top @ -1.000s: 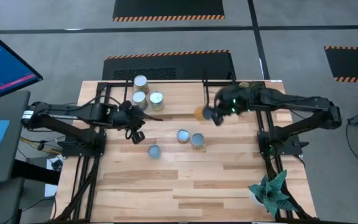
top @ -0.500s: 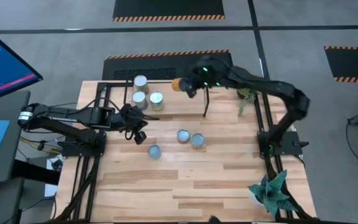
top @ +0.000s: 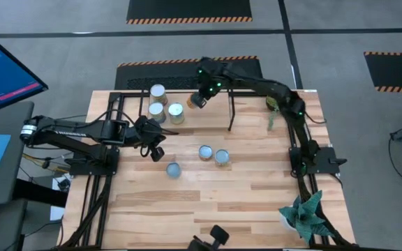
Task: Pick and place cans onto a shelf
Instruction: Put the canned spice on the shelf
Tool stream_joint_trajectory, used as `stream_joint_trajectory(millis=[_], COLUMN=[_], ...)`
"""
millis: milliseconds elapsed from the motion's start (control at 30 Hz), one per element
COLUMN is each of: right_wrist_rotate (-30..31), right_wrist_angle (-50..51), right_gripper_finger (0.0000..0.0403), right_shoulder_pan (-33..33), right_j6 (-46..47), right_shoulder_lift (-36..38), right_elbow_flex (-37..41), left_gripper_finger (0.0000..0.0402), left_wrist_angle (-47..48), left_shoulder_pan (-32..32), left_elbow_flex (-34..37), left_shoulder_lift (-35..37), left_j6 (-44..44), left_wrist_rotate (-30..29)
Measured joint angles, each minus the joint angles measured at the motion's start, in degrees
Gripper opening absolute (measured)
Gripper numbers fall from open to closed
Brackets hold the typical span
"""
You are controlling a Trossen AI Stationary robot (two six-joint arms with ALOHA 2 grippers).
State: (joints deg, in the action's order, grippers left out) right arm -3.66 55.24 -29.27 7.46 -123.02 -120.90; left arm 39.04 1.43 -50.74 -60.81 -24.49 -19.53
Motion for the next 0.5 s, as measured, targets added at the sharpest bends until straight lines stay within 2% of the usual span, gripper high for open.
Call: stream_joint_trajectory(millis=[200,500], right_wrist_rotate=[0.10,0.52], right_wrist_angle=[4.91,4.85], right_gripper_finger=[0.0005,0.0005], right_shoulder_pan=[1.89,5.30], right_j6=[-0.02,-0.01], right_shoulder_lift=[-5.27,-6.69], right_elbow_flex=[-2.74,-2.80], left_gripper_finger=[0.0000,0.0000], left_wrist_angle=[0.01,0.02], left_shoulder_pan=[0.00,0.00], left_elbow_flex=[0.00,-0.02], left_shoulder_lift=[-0.01,-0.01], left_j6=[0.00,1.01], left_wrist_rotate=[0.00,0.03])
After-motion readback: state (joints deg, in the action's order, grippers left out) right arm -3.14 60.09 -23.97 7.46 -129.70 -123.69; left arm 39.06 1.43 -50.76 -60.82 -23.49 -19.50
